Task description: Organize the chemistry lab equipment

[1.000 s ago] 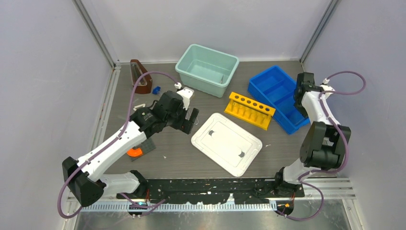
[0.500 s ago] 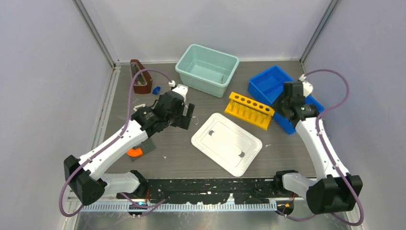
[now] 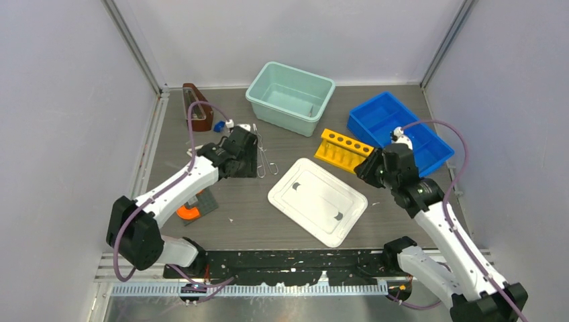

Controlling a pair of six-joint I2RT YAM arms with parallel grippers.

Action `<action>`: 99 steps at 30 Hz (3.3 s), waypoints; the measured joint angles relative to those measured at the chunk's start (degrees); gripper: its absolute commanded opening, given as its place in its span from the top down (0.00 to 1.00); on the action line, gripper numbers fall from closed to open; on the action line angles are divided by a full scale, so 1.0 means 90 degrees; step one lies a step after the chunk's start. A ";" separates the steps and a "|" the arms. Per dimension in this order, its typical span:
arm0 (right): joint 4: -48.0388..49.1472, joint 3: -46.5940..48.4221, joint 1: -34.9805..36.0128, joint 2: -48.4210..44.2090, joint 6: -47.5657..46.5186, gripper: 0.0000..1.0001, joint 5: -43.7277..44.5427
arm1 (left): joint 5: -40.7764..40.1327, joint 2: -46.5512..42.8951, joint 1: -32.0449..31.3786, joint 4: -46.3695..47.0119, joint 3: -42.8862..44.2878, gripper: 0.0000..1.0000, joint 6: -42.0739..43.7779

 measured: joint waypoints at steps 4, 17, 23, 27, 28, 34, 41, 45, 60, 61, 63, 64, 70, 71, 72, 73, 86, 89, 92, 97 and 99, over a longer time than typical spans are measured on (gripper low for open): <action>-0.0253 0.0000 0.0029 -0.0852 -0.0068 0.66 0.0075 | 0.0454 0.0204 0.0146 0.0444 -0.0648 0.48 -0.0376; -0.0758 -0.0073 0.0032 -0.1285 -0.0170 0.67 0.0143 | 0.0719 0.1705 0.0141 0.1015 -0.0435 0.55 -0.0665; -0.0826 -0.0073 0.0032 -0.1163 -0.0214 0.67 0.0245 | 0.0760 0.1979 0.0141 0.1129 -0.0204 0.59 -0.0670; -0.0857 -0.0073 0.0032 -0.1122 -0.0216 0.67 0.0274 | 0.0801 0.2123 0.0141 0.1149 -0.0197 0.60 -0.0695; -0.0857 -0.0073 0.0032 -0.1122 -0.0216 0.67 0.0282 | 0.0814 0.2161 0.0141 0.1149 -0.0189 0.61 -0.0704; -0.0857 -0.0073 0.0032 -0.1117 -0.0223 0.67 0.0289 | 0.0823 0.2358 0.0141 0.1156 -0.0136 0.64 -0.0789; -0.0855 -0.0073 0.0032 -0.1037 -0.0248 0.67 0.0291 | 0.0840 0.2499 0.0141 0.1151 -0.0129 0.67 -0.0801; -0.0855 -0.0073 0.0032 -0.1035 -0.0262 0.67 0.0294 | 0.0840 0.2504 0.0141 0.1141 -0.0129 0.72 -0.0780; -0.0857 -0.0002 0.0032 -0.0998 -0.0255 0.66 0.0185 | 0.0954 0.2528 0.0170 0.1071 -0.0104 0.88 -0.0661; -0.0852 0.0005 0.0032 -0.0998 -0.0248 0.65 0.0148 | 0.0969 0.2526 0.0170 0.1071 -0.0104 0.88 -0.0648; -0.0850 0.0015 0.0032 -0.0998 -0.0236 0.65 0.0085 | 0.1005 0.2516 0.0170 0.1071 -0.0109 0.89 -0.0636; -0.0852 0.0015 0.0032 -0.0998 -0.0223 0.65 0.0039 | 0.1042 0.2501 0.0170 0.1073 -0.0121 0.89 -0.0636; -0.0833 0.0024 0.0032 -0.0996 -0.0066 0.66 -0.0236 | 0.1290 0.2198 0.0168 0.0991 -0.0262 0.90 -0.0614; -0.0806 0.0024 0.0032 -0.0996 -0.0027 0.65 -0.0311 | 0.1328 0.2089 0.0163 0.0969 -0.0282 0.90 -0.0610; -0.0777 0.0024 0.0032 -0.0991 0.0015 0.65 -0.0391 | 0.1372 0.1972 0.0163 0.0957 -0.0299 0.90 -0.0610; -0.0738 0.0024 0.0032 -0.0971 0.0066 0.65 -0.0474 | 0.1421 0.1848 0.0163 0.0952 -0.0311 0.90 -0.0610; 0.0544 -0.0226 0.0066 -0.0100 0.1299 0.56 -0.1535 | 0.2725 0.0134 0.0134 0.1557 -0.1015 0.90 -0.0449; 0.0957 -0.0289 0.0165 0.0267 0.1654 0.55 -0.1693 | 0.3067 -0.0180 0.0066 0.1831 -0.1241 0.90 -0.0437; 0.1418 -0.0289 0.0328 0.0668 0.2001 0.55 -0.1812 | 0.3436 -0.0396 -0.0049 0.2127 -0.1399 0.90 -0.0393; 0.2055 -0.0287 0.0753 0.1280 0.2484 0.56 -0.1885 | 0.3764 -0.0505 -0.0440 0.2540 -0.1491 0.90 -0.0168; 0.2254 -0.0284 0.0971 0.1552 0.2640 0.57 -0.1889 | 0.3832 -0.0505 -0.0627 0.2640 -0.1503 0.90 -0.0068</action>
